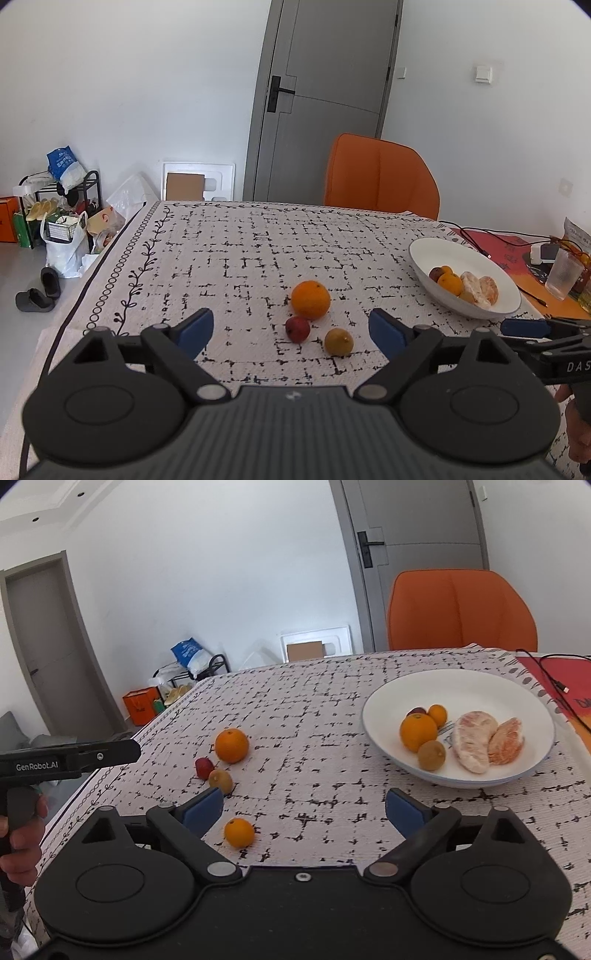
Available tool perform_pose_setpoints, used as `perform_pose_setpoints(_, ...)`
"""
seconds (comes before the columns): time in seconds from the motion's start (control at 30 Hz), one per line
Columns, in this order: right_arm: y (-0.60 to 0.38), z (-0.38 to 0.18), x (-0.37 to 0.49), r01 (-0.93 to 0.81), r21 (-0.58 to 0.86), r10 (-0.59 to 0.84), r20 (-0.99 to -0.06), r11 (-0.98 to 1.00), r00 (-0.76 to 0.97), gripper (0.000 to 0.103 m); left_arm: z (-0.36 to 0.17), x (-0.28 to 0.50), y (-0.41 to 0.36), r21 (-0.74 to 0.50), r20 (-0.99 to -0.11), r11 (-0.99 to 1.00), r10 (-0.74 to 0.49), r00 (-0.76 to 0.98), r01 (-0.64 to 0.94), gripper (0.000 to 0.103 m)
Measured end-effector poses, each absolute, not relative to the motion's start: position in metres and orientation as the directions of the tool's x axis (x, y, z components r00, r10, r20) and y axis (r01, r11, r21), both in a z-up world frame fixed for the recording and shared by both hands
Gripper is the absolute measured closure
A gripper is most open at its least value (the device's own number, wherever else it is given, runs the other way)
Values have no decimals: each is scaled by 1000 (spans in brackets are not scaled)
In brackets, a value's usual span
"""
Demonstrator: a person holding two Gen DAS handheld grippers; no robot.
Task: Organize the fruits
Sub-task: 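Move both tools back from the bowl toward the remaining fruits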
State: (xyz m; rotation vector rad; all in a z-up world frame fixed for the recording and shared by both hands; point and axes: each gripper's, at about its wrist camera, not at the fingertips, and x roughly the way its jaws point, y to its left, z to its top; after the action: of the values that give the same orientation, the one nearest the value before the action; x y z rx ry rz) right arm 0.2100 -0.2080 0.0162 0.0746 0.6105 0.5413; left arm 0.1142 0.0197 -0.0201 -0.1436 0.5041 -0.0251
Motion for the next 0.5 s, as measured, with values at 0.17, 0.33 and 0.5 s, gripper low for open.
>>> perform_pose_setpoints(0.17, -200, 12, 210, -482, 222, 518, -538, 848, 664, 19, -28, 114, 24, -160, -491, 987, -70, 868, -11, 28)
perform_pose_setpoints(0.33, -191, 8, 211, -502, 225, 534, -553, 835, 640, 26, -35, 115, 26, -172, -507, 985, -83, 858, -6, 37)
perform_pose_setpoints(0.5, -181, 3, 212, -524, 223, 547, -569, 822, 615, 30, -42, 116, 30, -180, -517, 984, -87, 851, -9, 40)
